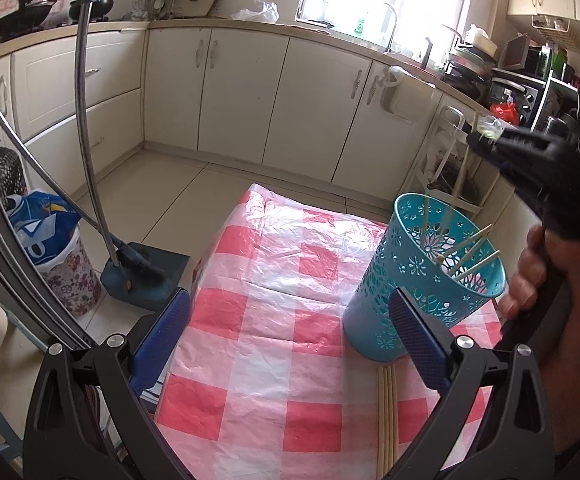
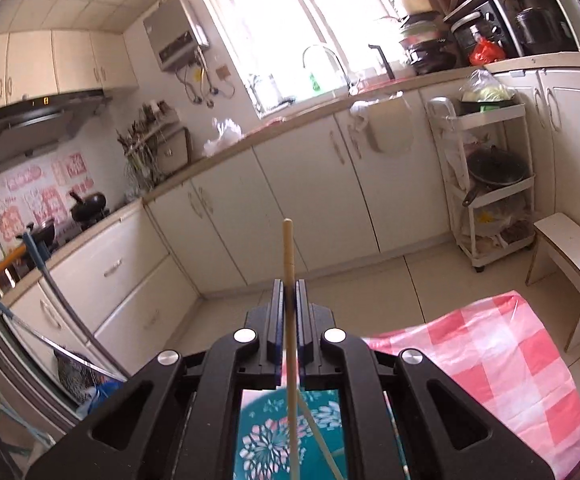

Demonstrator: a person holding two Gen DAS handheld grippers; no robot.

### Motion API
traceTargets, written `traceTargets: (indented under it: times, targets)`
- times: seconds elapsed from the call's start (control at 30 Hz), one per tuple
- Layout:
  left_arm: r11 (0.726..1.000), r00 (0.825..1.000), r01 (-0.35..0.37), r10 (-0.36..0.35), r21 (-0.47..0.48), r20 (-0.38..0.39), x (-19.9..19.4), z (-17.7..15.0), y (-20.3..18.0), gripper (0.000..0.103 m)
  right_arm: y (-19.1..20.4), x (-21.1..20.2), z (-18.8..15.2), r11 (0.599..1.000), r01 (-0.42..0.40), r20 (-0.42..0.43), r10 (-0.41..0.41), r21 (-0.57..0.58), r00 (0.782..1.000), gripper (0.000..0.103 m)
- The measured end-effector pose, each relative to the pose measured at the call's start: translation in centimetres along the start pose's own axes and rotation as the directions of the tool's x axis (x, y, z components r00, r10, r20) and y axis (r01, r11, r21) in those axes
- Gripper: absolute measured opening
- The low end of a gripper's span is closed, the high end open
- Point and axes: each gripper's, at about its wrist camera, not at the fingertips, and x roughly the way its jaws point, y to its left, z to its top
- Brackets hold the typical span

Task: Organize utensils
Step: 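Lift the stick with the right tool and release it into the basket, then lower the open right tool back beside the remaining sticks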

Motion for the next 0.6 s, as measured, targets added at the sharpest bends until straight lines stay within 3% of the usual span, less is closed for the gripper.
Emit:
traceTargets:
  times: [0.17,0.33,0.4,0.5,0.6]
  targets:
    - [1.000,1.000,-0.006,0.006,-0.002,0.003,-0.3,-0.1,0.2,0.095,-0.2,-2.5,-1.6,0.999,-0.006,-0.054,0.003,-0.049,0.999,0.014]
    - [1.000,1.000,-0.022,0.022,0.007,0.020,-0.8,-0.2,0.3,0.095,-1.1,-8.6,-4.5,0.998,-0.027,-0.078,0.022,-0.057,0.997,0.029]
    - [1.000,0.999,-0.026,0.026,0.016,0.025,-1.0,-0.3,0.2,0.095,-2.1,-10.8,-6.9,0.999,-0.008,-0.131,0.003,-0.040,0.991,0.031]
    - [0.999,0.999,-0.029,0.028,0.028,0.025,-1.2,-0.6,-0.1,0.095,-2.8,-11.0,-10.3,0.997,0.037,-0.240,-0.052,-0.066,0.969,0.031]
    - [0.999,0.999,-0.032,0.031,0.036,0.025,-1.2,-0.8,-0.4,0.095,-3.2,-8.9,-13.0,0.995,0.044,-0.377,-0.076,-0.094,0.923,0.026]
